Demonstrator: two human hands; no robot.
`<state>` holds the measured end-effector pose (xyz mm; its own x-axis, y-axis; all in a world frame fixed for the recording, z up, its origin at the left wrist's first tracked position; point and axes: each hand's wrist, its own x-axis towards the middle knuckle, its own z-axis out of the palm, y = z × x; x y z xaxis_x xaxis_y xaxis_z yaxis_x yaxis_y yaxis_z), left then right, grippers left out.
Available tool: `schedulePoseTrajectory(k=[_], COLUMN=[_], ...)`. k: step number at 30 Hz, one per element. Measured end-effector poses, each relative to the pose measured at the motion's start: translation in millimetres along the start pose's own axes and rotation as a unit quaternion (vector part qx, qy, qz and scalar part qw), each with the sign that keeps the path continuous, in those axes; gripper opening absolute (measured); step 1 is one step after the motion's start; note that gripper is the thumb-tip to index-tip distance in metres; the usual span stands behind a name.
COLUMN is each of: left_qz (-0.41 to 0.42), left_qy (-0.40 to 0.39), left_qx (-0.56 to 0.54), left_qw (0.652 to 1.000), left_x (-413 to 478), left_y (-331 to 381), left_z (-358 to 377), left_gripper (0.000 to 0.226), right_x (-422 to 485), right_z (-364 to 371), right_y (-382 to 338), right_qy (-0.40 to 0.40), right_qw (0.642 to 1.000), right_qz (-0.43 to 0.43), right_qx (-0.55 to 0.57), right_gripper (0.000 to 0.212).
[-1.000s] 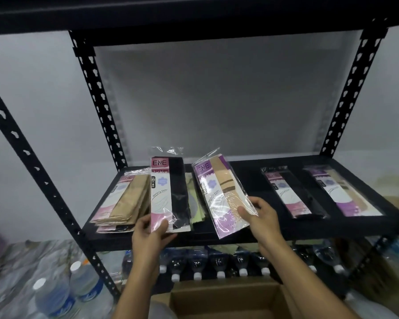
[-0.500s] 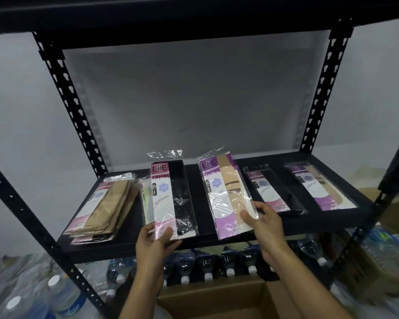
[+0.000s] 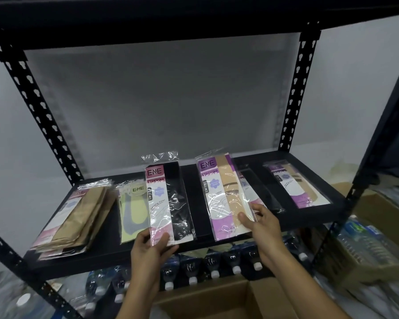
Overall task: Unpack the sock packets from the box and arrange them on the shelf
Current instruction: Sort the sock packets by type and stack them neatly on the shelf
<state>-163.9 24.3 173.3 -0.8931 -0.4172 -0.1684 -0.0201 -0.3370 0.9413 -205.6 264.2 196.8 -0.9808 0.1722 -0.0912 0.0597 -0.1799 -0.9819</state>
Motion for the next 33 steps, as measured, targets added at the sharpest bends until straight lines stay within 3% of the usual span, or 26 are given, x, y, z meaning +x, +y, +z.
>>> schedulePoseTrajectory(k=[21, 33], left_qz=[-0.037, -0.073], left_qy=[-0.103, -0.142], left_qx=[0.001, 0.032], left_qw=[0.994, 0.987], left_x=[-5.2, 0.8], left_y=[-14.4, -38.8], left_z=[101.3, 196.4], left_gripper=[0.027, 0.029], right_x=[42.7, 86.0], right_z=[-90.5, -156.8], right_y=[-27.4, -46.3], right_qy=[0.086, 0.165], right_qw=[0.996, 0.984], right_qz=[-0.012, -0.009], right_qx=[0.014, -0.069], right_gripper=[0.03, 0.031])
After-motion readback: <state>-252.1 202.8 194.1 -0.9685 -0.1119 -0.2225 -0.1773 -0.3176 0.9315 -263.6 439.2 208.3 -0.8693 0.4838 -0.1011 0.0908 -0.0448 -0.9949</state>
